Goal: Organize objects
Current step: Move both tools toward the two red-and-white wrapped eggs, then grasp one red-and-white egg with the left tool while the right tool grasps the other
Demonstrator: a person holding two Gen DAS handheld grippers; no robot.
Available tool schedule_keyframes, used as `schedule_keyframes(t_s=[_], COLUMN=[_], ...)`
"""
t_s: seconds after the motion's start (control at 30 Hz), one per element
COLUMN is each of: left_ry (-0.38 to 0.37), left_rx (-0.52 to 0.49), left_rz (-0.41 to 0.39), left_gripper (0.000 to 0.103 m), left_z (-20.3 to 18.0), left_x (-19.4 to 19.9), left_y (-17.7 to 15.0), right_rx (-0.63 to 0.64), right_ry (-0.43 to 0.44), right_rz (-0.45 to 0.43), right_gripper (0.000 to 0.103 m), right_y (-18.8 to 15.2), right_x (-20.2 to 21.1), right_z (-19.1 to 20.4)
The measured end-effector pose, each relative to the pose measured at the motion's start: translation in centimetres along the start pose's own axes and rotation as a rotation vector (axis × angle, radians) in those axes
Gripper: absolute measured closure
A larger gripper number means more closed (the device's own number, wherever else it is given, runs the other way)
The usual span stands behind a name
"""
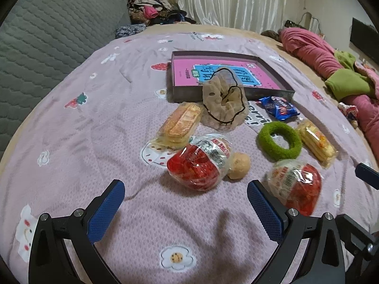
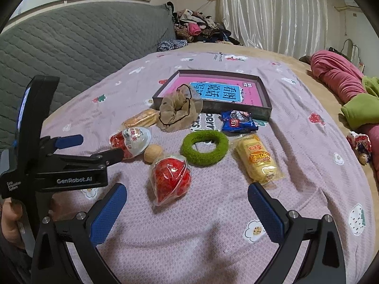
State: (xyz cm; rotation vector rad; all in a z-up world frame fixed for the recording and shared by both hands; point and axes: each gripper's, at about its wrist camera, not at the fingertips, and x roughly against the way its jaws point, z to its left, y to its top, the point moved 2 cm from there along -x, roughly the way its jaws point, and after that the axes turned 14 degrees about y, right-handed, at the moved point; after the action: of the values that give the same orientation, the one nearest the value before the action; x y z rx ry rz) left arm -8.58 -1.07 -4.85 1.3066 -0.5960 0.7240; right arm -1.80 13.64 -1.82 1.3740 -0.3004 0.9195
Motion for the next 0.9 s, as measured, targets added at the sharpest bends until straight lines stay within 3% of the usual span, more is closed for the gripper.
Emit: schedule_keyframes(t_s=[0.63, 0.9], left_ry=[-0.080, -0.081], left_rx=[-0.021, -0.030], left_rz=[0.041, 0.052], left_gripper=[0.000, 0.000], left_z=[-1.0, -1.2], left_x=[-3.9, -5.2], left_y=[2.1, 2.0], right_rx=[-0.002, -0.011], right_ry=[-0.015, -0.022], right_rz=[0.074, 0.093], right_gripper=[0.000, 0.000], right_y=[0.5, 0.7], right_x=[-4.6, -6.3], right_z=[-0.7, -0.9])
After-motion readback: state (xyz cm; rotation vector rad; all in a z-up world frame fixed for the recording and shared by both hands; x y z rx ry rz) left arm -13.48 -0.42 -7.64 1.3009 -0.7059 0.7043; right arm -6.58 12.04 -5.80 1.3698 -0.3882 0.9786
